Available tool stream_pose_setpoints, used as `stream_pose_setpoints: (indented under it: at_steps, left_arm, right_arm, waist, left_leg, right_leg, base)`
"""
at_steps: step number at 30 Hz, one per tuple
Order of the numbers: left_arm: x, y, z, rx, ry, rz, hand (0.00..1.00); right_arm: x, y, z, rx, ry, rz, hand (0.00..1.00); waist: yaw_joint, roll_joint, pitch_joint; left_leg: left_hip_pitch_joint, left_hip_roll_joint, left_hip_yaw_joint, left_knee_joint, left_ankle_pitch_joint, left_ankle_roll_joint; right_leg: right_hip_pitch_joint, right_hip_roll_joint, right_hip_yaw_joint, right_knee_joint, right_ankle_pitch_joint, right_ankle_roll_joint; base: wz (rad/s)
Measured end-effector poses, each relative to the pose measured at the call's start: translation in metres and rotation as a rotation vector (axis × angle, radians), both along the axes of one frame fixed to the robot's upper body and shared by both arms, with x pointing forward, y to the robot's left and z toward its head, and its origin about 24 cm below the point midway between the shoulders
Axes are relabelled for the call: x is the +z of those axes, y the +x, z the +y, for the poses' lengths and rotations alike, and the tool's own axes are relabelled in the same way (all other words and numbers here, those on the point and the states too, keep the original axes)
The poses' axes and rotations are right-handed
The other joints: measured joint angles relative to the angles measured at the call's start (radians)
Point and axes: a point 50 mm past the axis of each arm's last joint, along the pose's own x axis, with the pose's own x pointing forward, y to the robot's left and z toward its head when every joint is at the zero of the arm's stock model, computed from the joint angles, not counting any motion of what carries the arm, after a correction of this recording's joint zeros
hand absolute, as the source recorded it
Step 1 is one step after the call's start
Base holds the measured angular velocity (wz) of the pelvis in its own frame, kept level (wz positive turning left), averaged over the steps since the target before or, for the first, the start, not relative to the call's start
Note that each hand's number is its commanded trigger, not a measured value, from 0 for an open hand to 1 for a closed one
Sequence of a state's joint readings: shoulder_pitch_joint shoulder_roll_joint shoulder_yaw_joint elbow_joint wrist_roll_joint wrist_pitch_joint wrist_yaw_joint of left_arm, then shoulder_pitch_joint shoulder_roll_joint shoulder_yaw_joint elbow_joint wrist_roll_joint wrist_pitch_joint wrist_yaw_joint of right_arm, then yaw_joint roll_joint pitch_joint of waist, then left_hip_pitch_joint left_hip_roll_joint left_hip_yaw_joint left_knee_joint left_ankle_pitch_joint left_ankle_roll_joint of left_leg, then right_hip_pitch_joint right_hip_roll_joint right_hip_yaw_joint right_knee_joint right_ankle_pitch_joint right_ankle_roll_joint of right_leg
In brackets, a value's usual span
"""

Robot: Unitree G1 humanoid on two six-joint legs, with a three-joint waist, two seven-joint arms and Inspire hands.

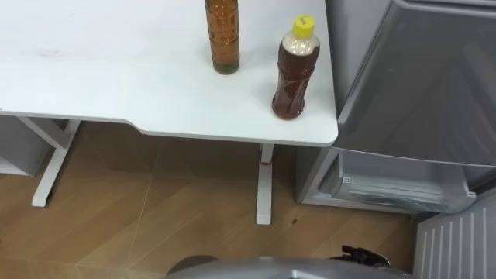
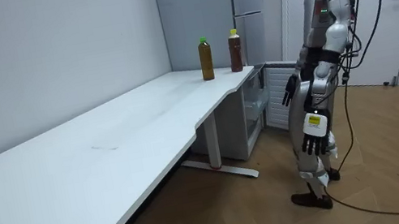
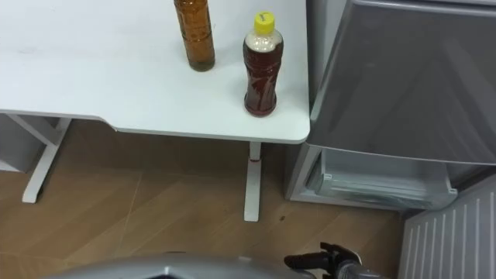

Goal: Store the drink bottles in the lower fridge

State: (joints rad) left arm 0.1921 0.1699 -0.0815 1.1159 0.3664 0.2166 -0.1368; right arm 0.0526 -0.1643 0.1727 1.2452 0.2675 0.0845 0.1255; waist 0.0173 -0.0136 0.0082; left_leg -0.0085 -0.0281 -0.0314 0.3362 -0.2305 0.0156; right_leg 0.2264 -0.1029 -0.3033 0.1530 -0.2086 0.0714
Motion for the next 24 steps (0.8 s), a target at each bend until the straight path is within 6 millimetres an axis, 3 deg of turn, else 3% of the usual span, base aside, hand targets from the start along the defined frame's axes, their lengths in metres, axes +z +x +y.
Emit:
stream_pose_setpoints:
  at_steps: [16,24]
  left_arm:
    - [-0.0002,-0.0012,-0.0002,0.006,0.022,-0.010,0.00]
    - [-0.0014,0.0033,-0.0063,0.059,0.075,-0.096,0.00]
  right_arm:
    - [0.0000,-0.0025,-0.0015,-0.023,-0.003,0.002,0.00]
    - [0.0000,-0.0018,-0.0024,-0.032,-0.039,-0.017,0.00]
  waist:
    - [-0.001,-0.001,0.0002]
    - [-0.007,0.002,-0.0003]
  left_leg:
    - [0.000,-0.001,-0.002,0.000,0.000,0.000]
    - [-0.001,-0.001,-0.003,0.003,-0.001,0.001]
  right_leg:
    - [0.002,0.000,0.001,-0.001,0.000,0.000]
    - [0.005,0.000,0.001,-0.001,0.000,0.000]
  base:
    - [0.00]
    - [0.00]
